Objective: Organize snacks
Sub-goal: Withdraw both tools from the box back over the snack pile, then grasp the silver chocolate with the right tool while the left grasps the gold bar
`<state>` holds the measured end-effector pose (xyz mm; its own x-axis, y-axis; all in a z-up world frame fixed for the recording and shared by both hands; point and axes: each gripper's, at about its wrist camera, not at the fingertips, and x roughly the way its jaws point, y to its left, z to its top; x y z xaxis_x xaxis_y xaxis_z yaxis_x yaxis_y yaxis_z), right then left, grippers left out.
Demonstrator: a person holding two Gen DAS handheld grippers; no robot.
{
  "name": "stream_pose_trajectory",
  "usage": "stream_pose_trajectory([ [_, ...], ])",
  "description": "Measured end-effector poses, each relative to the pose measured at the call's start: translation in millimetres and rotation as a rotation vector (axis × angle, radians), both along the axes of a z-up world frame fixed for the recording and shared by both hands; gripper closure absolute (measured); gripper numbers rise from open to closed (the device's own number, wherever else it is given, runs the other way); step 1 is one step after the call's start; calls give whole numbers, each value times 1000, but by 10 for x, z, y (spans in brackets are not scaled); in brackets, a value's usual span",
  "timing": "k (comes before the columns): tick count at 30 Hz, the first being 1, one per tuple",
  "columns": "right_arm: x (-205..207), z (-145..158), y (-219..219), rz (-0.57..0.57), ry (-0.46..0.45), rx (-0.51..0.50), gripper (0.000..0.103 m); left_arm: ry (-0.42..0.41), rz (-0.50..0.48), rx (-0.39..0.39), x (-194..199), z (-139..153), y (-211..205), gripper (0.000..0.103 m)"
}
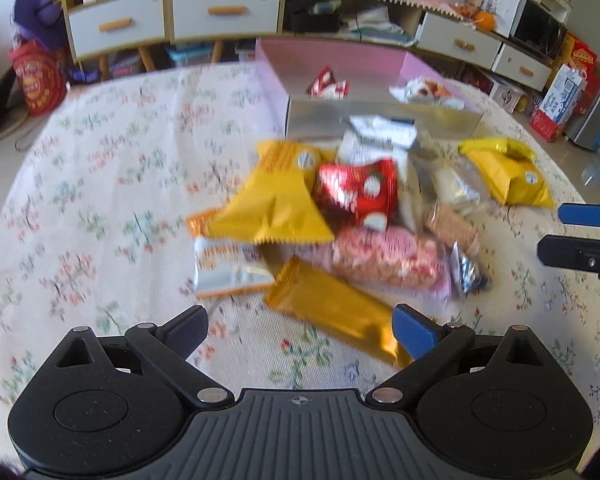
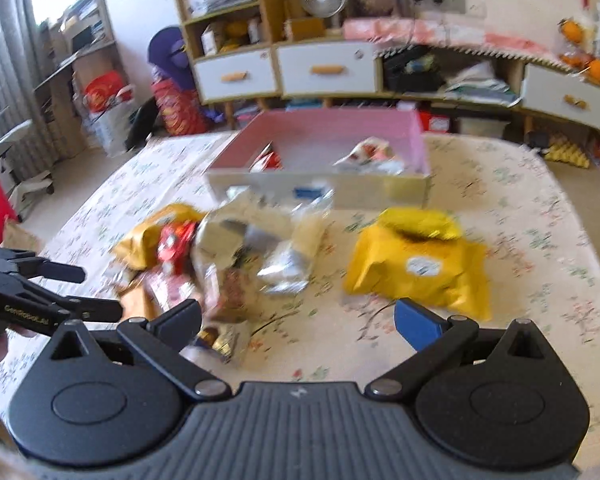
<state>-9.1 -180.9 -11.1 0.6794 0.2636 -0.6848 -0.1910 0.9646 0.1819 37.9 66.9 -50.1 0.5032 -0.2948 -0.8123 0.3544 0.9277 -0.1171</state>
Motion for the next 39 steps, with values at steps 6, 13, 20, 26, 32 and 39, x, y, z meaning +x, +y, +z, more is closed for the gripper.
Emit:
stream_pose_trajectory([
  [6, 74, -100, 151, 33, 71, 78, 1, 40, -9, 12, -6, -111, -80, 4],
  [13, 229, -237, 237, 34, 171, 129, 23, 31, -33, 44, -47, -134, -170, 4],
  [20, 220, -232, 267, 72, 157, 94, 61, 35, -19, 49, -44, -131, -275, 4],
  [26, 185, -170, 233, 63, 152, 23, 63, 51, 35, 24, 5, -121, -347, 5],
  [32, 190, -189, 223, 66, 155, 2, 63, 6, 29, 91, 20, -169, -460, 4],
  [39, 161, -177, 227, 77, 155, -39, 63, 32, -18, 112, 8, -164, -314, 4],
])
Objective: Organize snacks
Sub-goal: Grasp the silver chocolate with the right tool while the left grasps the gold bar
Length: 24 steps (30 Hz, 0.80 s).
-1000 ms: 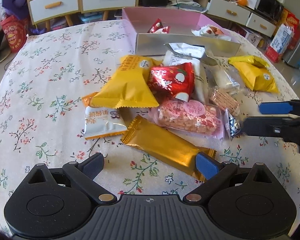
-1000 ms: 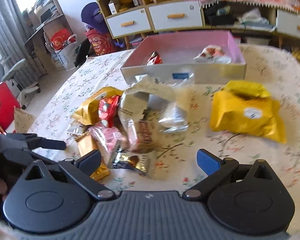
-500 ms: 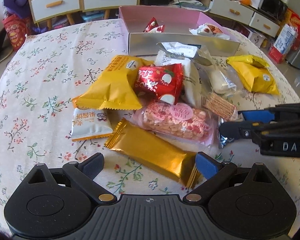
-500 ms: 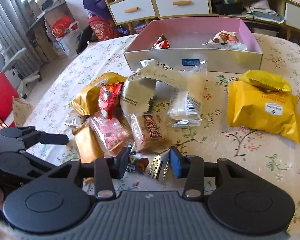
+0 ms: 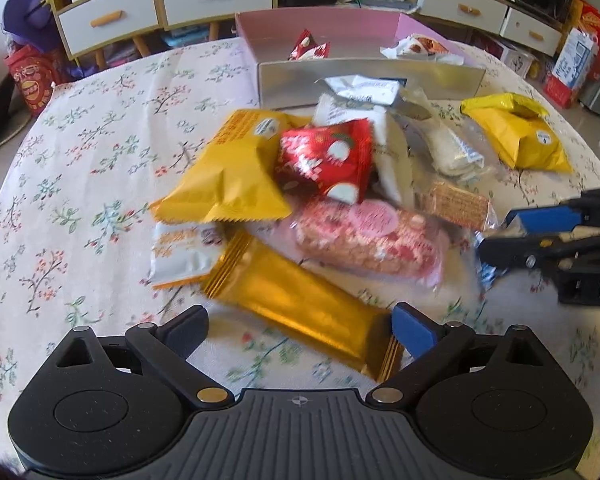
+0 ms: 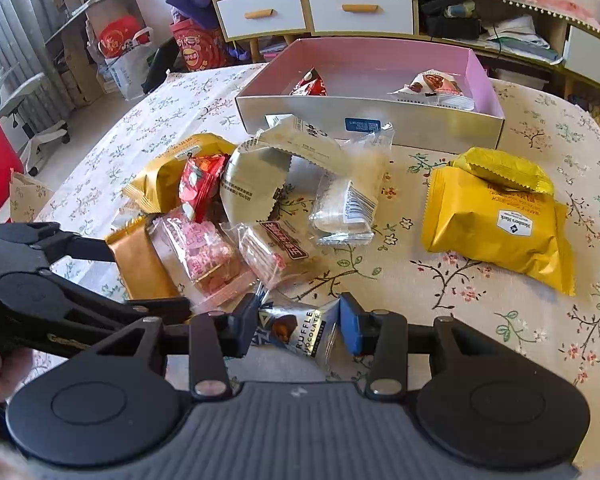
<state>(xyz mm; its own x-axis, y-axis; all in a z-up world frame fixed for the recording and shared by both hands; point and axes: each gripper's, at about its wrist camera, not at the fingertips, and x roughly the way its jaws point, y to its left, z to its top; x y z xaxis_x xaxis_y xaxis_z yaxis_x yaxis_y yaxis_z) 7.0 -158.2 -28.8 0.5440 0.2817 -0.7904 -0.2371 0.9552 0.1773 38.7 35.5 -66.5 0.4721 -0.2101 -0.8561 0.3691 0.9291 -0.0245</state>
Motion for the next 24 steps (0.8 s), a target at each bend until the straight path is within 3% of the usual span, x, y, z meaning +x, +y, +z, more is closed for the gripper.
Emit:
stream_pose_trajectory([
  [10, -10, -22, -31, -26, -5, -83, 61, 34, 61, -20, -3, 37, 392, 10],
  [16, -34, -52, 14, -10, -3, -107, 54, 29, 4, -50, -25, 45, 297, 10],
  [22, -65, -61, 41, 8, -13, -127, 51, 0, 0, -1, -26, 17, 173, 11],
  [24, -50, -58, 41, 4, -12, -132, 53, -9, -3, 3, -39, 24, 149, 18],
])
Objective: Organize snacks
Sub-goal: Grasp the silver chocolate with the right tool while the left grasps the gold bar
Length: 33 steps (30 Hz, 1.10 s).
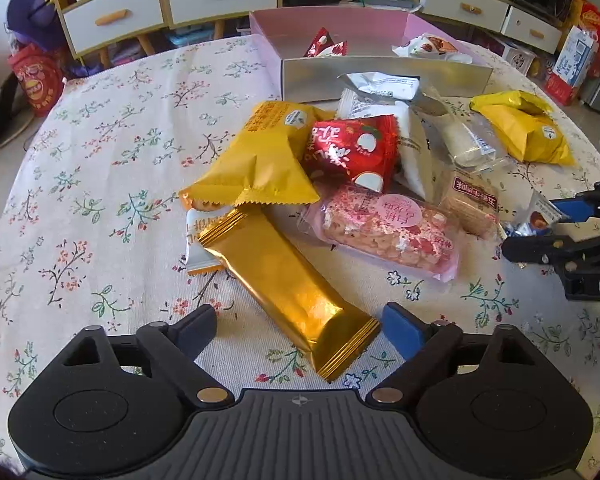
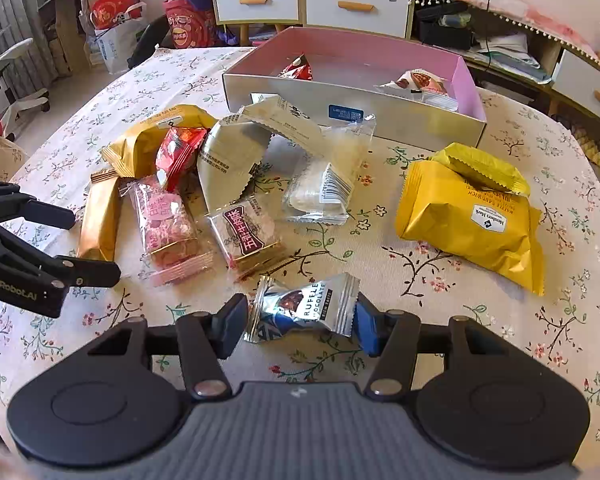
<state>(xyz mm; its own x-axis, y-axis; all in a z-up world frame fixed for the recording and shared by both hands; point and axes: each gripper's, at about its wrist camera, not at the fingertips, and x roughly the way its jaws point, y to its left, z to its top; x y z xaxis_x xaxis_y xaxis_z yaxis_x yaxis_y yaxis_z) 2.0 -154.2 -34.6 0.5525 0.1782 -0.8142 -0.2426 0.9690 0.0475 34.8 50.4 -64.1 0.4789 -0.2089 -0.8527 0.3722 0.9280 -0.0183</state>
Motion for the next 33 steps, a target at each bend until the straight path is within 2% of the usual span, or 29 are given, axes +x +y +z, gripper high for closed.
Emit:
stream_pose_trajectory([
  [4, 43, 30, -20, -14, 13, 10, 73, -13, -2, -8, -18, 37, -11, 39],
  [6, 45, 27, -25, -23, 21, 15, 79, -14, 0, -9, -22, 52, -12, 48],
  [12, 43, 39, -13, -29, 23, 16, 84, -5, 35, -46, -15, 104, 60, 74],
  [15, 38, 71, -13, -29, 16, 24, 86, 0, 50, -68, -2, 132, 104, 80],
  [21, 27, 135, -45, -35, 7, 53, 87, 11, 54, -92, -12, 188, 139, 85],
  [26, 41, 197, -128, -54, 12, 107, 87, 21, 46, -120, -36, 237, 150, 86],
  [27, 37, 207, -153, -59, 12, 115, 87, 21, 44, -123, -41, 245, 149, 91],
  [33, 52, 273, -243, -81, 23, 177, 87, 25, 40, -149, -72, 300, 149, 94],
])
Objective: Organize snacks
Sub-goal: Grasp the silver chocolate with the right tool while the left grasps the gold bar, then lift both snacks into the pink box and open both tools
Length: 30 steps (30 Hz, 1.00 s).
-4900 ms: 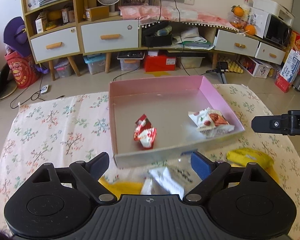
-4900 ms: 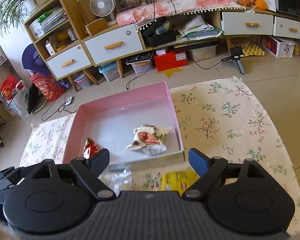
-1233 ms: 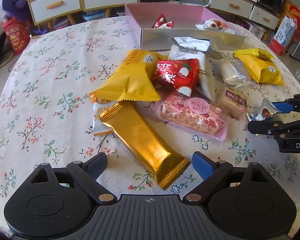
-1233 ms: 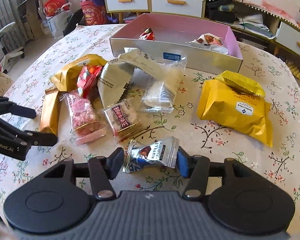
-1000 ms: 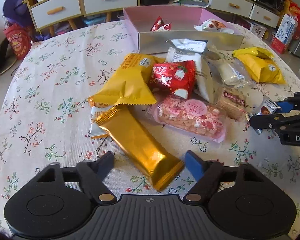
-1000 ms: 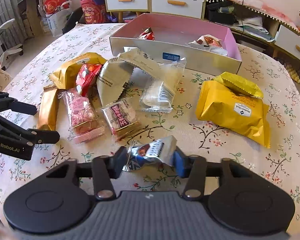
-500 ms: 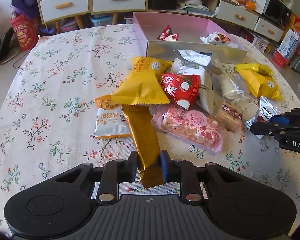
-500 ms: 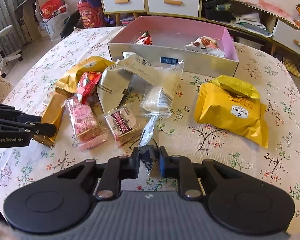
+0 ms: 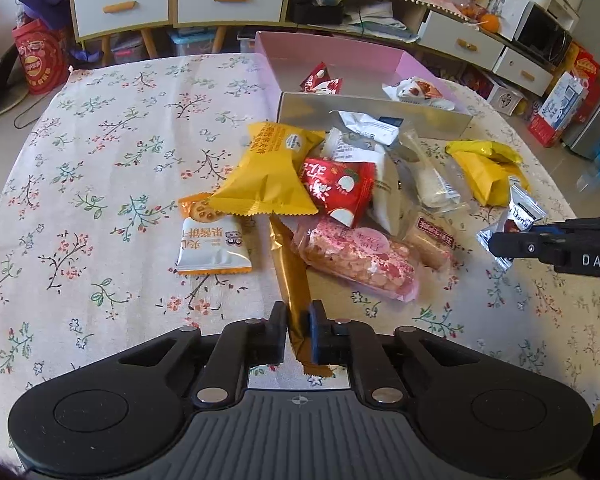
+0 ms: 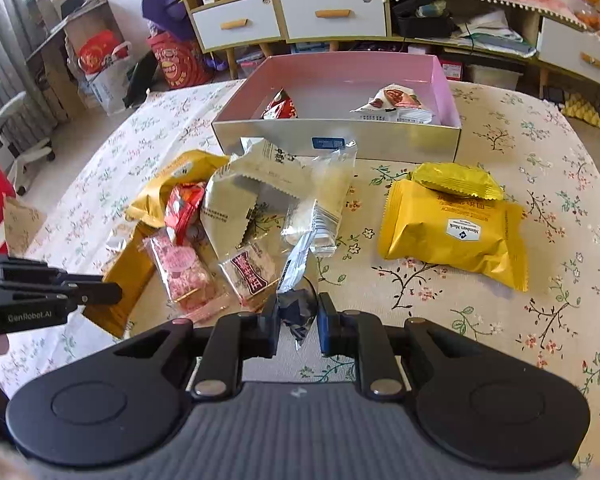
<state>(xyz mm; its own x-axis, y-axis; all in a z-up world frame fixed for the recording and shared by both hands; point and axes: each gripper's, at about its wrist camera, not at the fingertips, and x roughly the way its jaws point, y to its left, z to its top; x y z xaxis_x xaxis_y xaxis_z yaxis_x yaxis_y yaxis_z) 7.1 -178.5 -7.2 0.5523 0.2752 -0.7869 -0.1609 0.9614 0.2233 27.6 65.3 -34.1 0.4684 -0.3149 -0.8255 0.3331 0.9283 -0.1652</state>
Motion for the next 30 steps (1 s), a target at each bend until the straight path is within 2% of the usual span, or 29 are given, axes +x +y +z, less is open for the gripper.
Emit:
stream_pose_trajectory([
  [6, 5, 47, -64, -11, 9, 64, 87, -6, 4, -19, -30, 48, -17, 95],
  [17, 9, 138, -92, -20, -9, 88, 87, -15, 41, -75, -99, 264, 77, 97],
  [30, 35, 203, -82, -23, -24, 97, 87, -103, 66, -108, -189, 570, 178, 97],
])
